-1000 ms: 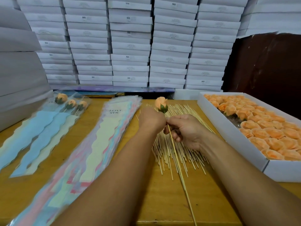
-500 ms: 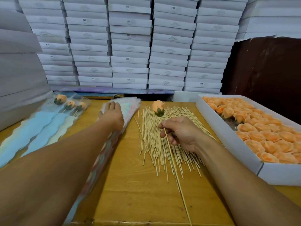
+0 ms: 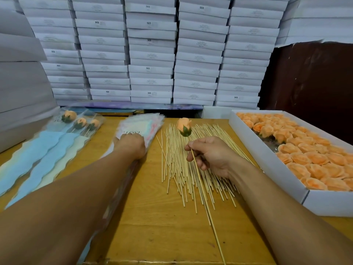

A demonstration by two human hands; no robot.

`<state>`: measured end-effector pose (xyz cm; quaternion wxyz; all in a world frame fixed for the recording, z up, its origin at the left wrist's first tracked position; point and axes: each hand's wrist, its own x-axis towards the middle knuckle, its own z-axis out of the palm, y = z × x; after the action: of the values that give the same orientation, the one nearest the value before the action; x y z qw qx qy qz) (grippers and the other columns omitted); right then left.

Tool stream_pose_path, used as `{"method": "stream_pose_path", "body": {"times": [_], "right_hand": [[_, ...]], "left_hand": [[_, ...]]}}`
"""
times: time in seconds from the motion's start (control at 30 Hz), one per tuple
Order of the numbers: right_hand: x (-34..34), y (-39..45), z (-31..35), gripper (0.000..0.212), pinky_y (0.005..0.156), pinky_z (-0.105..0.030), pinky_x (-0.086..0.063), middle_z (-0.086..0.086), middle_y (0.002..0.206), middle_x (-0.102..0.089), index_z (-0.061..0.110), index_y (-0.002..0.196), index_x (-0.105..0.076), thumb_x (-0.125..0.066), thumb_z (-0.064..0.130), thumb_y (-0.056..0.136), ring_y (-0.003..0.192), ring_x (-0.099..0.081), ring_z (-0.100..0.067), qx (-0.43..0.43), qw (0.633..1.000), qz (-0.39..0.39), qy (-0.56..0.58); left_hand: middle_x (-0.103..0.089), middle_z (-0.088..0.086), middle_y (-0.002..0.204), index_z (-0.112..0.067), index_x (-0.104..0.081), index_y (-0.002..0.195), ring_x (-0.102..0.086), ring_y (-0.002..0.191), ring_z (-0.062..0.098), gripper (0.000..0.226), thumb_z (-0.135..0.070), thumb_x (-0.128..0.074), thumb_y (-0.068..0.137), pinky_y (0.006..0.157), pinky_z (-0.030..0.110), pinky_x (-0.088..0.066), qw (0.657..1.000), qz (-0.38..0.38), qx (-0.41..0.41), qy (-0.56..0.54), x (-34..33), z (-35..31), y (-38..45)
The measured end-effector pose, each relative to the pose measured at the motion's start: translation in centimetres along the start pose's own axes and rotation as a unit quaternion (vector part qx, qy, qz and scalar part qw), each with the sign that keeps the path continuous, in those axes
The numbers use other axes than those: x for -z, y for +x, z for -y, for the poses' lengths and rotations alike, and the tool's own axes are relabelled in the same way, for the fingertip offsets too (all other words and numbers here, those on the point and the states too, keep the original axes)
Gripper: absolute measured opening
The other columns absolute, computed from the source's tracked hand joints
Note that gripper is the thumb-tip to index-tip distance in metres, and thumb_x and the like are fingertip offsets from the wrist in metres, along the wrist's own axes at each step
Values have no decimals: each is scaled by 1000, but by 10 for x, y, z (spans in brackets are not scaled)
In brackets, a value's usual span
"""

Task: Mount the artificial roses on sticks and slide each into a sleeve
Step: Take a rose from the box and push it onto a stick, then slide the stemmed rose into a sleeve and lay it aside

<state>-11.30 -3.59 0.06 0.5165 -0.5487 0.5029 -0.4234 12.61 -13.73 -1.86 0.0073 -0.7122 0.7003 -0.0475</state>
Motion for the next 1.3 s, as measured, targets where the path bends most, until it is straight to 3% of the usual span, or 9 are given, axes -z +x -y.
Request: {"method": "stream_pose_path", "body": {"times": [0.13, 0.23, 0.43, 0.7, 0.9, 0.97, 1.07, 1.2, 1.3], "right_hand": [[0, 1, -1, 19, 38, -20, -42, -9, 71, -73, 2, 99, -70, -57, 15, 102, 43, -53, -10, -3, 1000, -1, 0], [0, 0, 0, 19, 37, -21, -41, -9, 70, -72, 2, 98, -70, -57, 16, 101, 42, -53, -10, -4, 1000, 2, -19], [-3, -2, 1, 20, 36, -22, -40, -12, 70, -72, 3, 101, -65, -50, 18, 104, 43, -54, -12, -29, 999, 17, -26], [-4, -7, 9, 17, 54, -36, -61, -31, 96, -73, 7, 101, -48, -39, 20, 108, 81, -74, -40, -107, 976, 56, 181], [3, -3, 6, 17, 52, -33, -54, -13, 88, -58, 13, 97, -54, -45, 24, 105, 60, -56, -20, -107, 975, 46, 189], [4, -2, 5, 22, 46, -28, -49, -9, 78, -59, 14, 88, -58, -48, 24, 105, 53, -52, -17, -110, 980, 23, 164], [6, -2, 5, 25, 42, -25, -48, -6, 70, -59, 12, 85, -59, -48, 21, 105, 47, -56, -15, -110, 979, 1, 170], [8, -5, 7, 24, 46, -29, -53, -8, 65, -63, 8, 89, -59, -46, 19, 105, 50, -63, -18, -106, 977, 21, 185], [7, -5, 8, 26, 61, -38, -60, -11, 69, -67, 10, 87, -58, -44, 21, 105, 61, -68, -25, -104, 976, 36, 186]], "left_hand": [[-58, 8, 95, -10, -62, 115, -58, 93, 26, 26, -19, -61, 91, 91, 42, -52, 999, 10, 21, -29, 18, 1, -4], [-51, 5, 80, -10, -62, 106, -55, 76, 20, 17, -18, -63, 91, 64, 30, -48, 999, -15, 26, -11, 34, -1, -11], [-59, 7, 86, -11, -64, 105, -61, 89, 27, 15, -19, -60, 93, 79, 36, -55, 994, -95, 9, -57, 53, -26, -32], [-44, 1, 80, -22, -41, 91, -60, 86, 29, 22, -15, -62, 86, 65, 34, -41, 984, -131, -108, -52, 65, -76, -98], [-55, 3, 88, -17, -60, 115, -60, 85, 27, 21, -17, -55, 94, 61, 35, -37, 964, -165, -207, 31, 60, -104, -143], [-62, 5, 102, -16, -62, 112, -61, 89, 27, 19, -18, -55, 95, 63, 35, -37, 958, -155, -240, 15, 56, -109, -152], [-56, -3, 83, -20, -65, 91, -49, 68, 16, 21, -41, -64, 91, 56, 29, -35, 954, -42, -282, -94, 63, -101, -152], [-49, -3, 54, -16, -58, 65, -44, 49, 14, 54, -65, -61, 86, 47, 26, -31, 932, 2, -187, -311, 77, -78, -128], [-62, 7, 85, -11, -62, 97, -60, 76, 20, 50, -61, -59, 91, 67, 36, -49, 910, -75, -46, -405, 67, -75, -104]]}}
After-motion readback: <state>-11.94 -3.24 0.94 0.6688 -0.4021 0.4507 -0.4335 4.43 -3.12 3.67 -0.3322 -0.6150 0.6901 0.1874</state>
